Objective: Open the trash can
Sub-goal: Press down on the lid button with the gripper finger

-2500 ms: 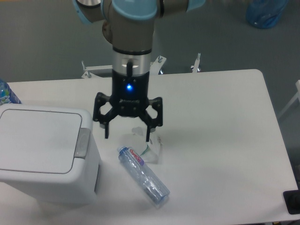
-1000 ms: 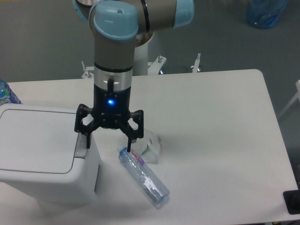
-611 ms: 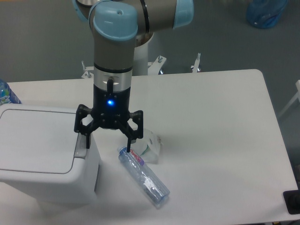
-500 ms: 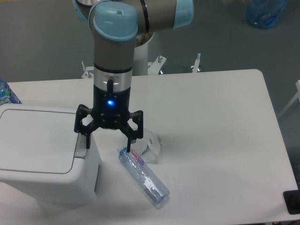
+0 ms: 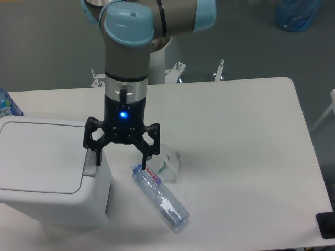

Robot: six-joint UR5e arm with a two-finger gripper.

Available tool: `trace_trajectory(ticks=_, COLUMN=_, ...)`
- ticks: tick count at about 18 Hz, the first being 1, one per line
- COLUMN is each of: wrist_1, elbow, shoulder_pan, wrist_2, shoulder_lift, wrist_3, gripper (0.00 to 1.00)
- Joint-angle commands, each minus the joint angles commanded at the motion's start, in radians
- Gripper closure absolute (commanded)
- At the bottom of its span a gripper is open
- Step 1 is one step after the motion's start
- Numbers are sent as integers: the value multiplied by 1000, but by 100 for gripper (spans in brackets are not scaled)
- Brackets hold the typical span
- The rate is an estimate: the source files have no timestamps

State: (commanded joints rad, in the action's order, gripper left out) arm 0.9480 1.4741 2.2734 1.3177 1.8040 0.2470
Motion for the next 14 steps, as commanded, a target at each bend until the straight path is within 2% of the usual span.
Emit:
trace_trajectory(ticks=11, wrist_1=0, elbow=0, shoulder_pan=0, wrist_2=0, shoulder_lift=5, wrist_3=-2, gripper=0)
trace_trajectory(ticks=14, wrist_1=0, elbow=-21, shoulder_pan=0, wrist_2=-5, shoulder_lift=-3, wrist_3=-5, gripper=0)
